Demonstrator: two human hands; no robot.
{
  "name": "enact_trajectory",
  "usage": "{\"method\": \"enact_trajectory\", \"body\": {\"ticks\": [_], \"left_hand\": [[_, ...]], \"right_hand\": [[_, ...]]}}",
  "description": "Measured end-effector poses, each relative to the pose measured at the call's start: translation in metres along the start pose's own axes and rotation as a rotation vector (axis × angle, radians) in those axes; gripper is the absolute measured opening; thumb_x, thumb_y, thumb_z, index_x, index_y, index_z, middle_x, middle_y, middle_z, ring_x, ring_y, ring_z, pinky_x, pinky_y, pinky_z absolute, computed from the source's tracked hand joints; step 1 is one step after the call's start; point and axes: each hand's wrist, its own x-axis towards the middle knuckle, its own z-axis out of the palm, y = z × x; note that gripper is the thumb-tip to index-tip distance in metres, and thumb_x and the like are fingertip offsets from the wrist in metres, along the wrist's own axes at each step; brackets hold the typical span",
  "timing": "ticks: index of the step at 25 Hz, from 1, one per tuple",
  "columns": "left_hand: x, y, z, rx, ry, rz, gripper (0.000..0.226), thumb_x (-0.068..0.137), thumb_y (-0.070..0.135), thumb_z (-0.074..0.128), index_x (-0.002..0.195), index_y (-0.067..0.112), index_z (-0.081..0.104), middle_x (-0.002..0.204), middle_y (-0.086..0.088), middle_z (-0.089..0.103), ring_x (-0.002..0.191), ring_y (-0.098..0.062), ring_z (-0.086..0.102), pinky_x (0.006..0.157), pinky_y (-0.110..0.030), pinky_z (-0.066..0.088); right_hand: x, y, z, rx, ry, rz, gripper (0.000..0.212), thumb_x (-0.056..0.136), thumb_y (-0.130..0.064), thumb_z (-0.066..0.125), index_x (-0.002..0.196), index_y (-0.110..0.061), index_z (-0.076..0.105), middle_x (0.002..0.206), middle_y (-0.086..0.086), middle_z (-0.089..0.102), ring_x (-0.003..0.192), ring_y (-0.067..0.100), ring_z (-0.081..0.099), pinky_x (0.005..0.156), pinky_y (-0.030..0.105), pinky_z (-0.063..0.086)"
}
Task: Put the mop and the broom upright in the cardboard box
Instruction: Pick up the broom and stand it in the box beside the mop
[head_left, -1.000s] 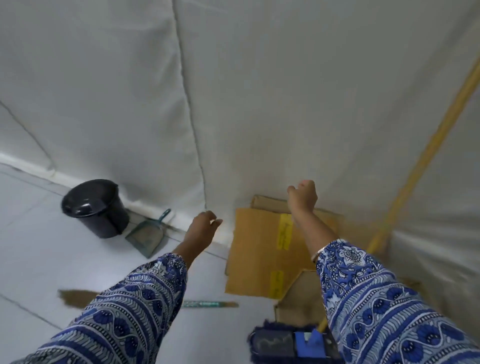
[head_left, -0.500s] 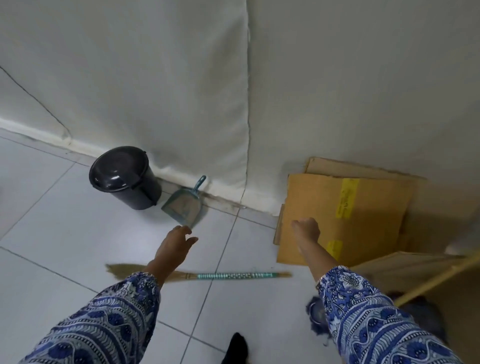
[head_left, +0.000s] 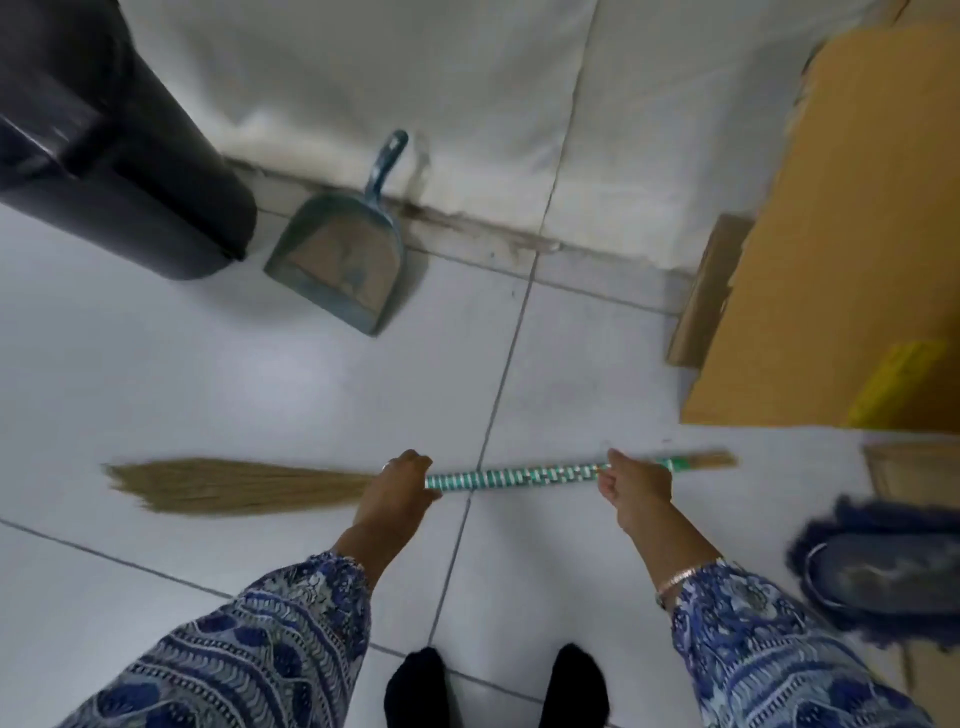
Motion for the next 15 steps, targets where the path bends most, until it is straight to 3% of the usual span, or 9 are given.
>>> {"method": "enact_trajectory", "body": {"ticks": [4, 6, 8, 13, 15], "left_hand": [[0.062, -0.014, 0.073, 0.151, -0.017, 0.106, 0.039, 0.084, 0.015, 0.061, 0.121, 0.006, 0.050, 0.122, -0.013, 0.055, 0.115, -0.030, 0.050, 0.096, -0.042, 0.044], [0.076, -0.023, 0.096, 0.224, 0.041, 0.137, 0.037, 0.084, 0.010, 0.060, 0.119, 0.007, 0.049, 0.119, -0.011, 0.054, 0.110, -0.029, 0.051, 0.092, -0.041, 0.045], [0.083, -0.029, 0.102, 0.296, 0.108, 0.180, 0.033, 0.083, 0.000, 0.057, 0.115, 0.008, 0.050, 0.114, -0.010, 0.054, 0.105, -0.028, 0.051, 0.084, -0.041, 0.047], [0.049, -0.001, 0.058, 0.185, 0.129, 0.198, 0.021, 0.084, -0.004, 0.052, 0.103, 0.005, 0.054, 0.108, -0.011, 0.057, 0.103, -0.028, 0.051, 0.074, -0.040, 0.049], [0.020, 0.025, 0.025, 0.124, 0.117, 0.185, 0.020, 0.084, -0.002, 0.054, 0.103, 0.005, 0.054, 0.108, -0.012, 0.057, 0.104, -0.029, 0.051, 0.075, -0.041, 0.049]], "right_hand": [[0.076, 0.055, 0.039, 0.107, 0.042, 0.082, 0.027, 0.085, -0.021, 0.062, 0.066, -0.008, 0.048, 0.067, 0.007, 0.052, 0.055, 0.017, 0.049, 0.064, 0.028, 0.049], [0.097, 0.067, 0.052, 0.214, 0.072, 0.131, 0.024, 0.082, -0.019, 0.067, 0.087, 0.001, 0.054, 0.080, 0.013, 0.059, 0.061, 0.019, 0.055, 0.076, 0.032, 0.054], [0.105, 0.068, 0.059, 0.306, 0.076, 0.169, 0.035, 0.080, -0.011, 0.068, 0.109, 0.005, 0.054, 0.100, 0.019, 0.062, 0.072, 0.024, 0.061, 0.078, 0.036, 0.055], [0.051, 0.019, 0.038, 0.366, 0.079, 0.119, 0.028, 0.077, -0.004, 0.069, 0.100, 0.007, 0.058, 0.097, 0.018, 0.062, 0.075, 0.026, 0.063, 0.079, 0.038, 0.057], [0.010, -0.020, 0.019, 0.371, 0.052, 0.028, 0.009, 0.078, -0.003, 0.068, 0.083, 0.000, 0.061, 0.082, 0.013, 0.063, 0.067, 0.022, 0.062, 0.084, 0.042, 0.056]]}}
